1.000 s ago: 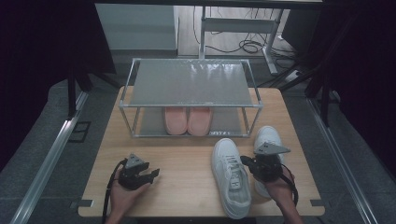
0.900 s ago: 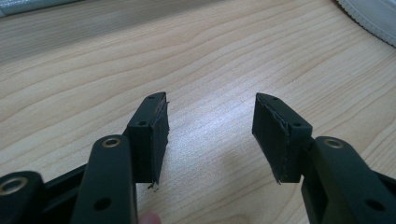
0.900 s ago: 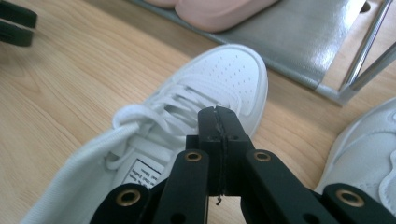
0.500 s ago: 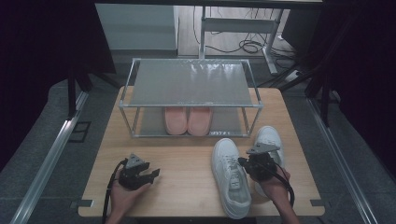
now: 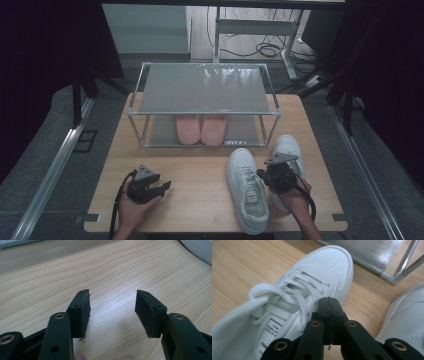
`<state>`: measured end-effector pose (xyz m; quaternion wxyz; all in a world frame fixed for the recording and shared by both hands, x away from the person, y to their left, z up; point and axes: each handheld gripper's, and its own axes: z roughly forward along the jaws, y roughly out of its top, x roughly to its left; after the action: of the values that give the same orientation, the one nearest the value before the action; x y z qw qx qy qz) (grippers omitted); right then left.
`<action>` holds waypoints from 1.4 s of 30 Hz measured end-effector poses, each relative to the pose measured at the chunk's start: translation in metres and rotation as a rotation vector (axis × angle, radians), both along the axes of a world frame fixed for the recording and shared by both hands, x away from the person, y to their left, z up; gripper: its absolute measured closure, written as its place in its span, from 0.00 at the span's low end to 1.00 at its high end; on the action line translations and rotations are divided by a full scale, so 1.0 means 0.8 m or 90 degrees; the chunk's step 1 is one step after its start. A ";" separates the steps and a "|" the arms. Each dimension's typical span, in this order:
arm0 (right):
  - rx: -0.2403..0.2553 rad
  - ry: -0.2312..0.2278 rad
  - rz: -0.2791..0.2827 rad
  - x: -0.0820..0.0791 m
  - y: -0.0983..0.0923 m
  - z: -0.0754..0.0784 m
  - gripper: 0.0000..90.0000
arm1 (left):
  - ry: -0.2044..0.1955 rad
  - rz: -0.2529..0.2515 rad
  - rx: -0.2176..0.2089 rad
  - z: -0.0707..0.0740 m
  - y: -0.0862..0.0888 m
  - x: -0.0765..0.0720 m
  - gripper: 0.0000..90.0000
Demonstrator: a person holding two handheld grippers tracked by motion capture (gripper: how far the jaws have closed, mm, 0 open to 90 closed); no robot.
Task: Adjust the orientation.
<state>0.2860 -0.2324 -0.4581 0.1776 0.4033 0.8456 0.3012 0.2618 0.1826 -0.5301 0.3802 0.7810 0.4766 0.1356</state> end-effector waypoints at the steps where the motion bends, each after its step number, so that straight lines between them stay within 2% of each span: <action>1: -0.003 0.000 0.000 0.000 0.002 0.000 1.00 | -0.001 0.000 0.000 0.000 0.000 0.000 0.52; 6: -0.024 -0.008 0.007 -0.001 0.009 0.000 1.00 | 0.000 0.000 0.001 0.000 0.000 0.000 0.52; 9: -0.013 -0.003 0.012 0.002 0.012 -0.001 1.00 | 0.000 0.000 0.001 0.000 0.000 0.000 0.52; 18: -0.010 -0.003 0.031 0.010 0.033 -0.005 1.00 | -0.001 0.002 -0.003 0.001 0.001 0.000 0.52; 25: 0.021 0.001 0.058 0.016 0.047 -0.009 1.00 | -0.003 0.003 -0.003 0.001 0.002 0.000 0.52; 31: 0.011 -0.011 0.060 0.016 0.056 -0.009 1.00 | -0.004 0.002 -0.003 0.002 0.003 0.000 0.52; 33: 0.021 -0.009 0.060 0.015 0.051 -0.008 1.00 | -0.004 0.002 -0.004 0.002 0.003 -0.001 0.52; 36: 0.051 -0.021 0.059 0.007 0.041 0.000 1.00 | -0.004 0.001 -0.003 0.002 0.004 0.000 0.52; 39: 0.093 -0.031 0.063 -0.008 0.029 0.012 1.00 | -0.003 0.002 -0.003 0.002 0.003 -0.001 0.52; 42: 0.114 -0.039 0.074 -0.026 0.020 0.022 1.00 | -0.004 -0.001 -0.001 0.002 0.001 -0.001 0.52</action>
<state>0.2654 -0.2163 -0.4407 0.1486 0.3582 0.8318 0.3972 0.2613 0.1837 -0.5287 0.3822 0.7805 0.4752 0.1376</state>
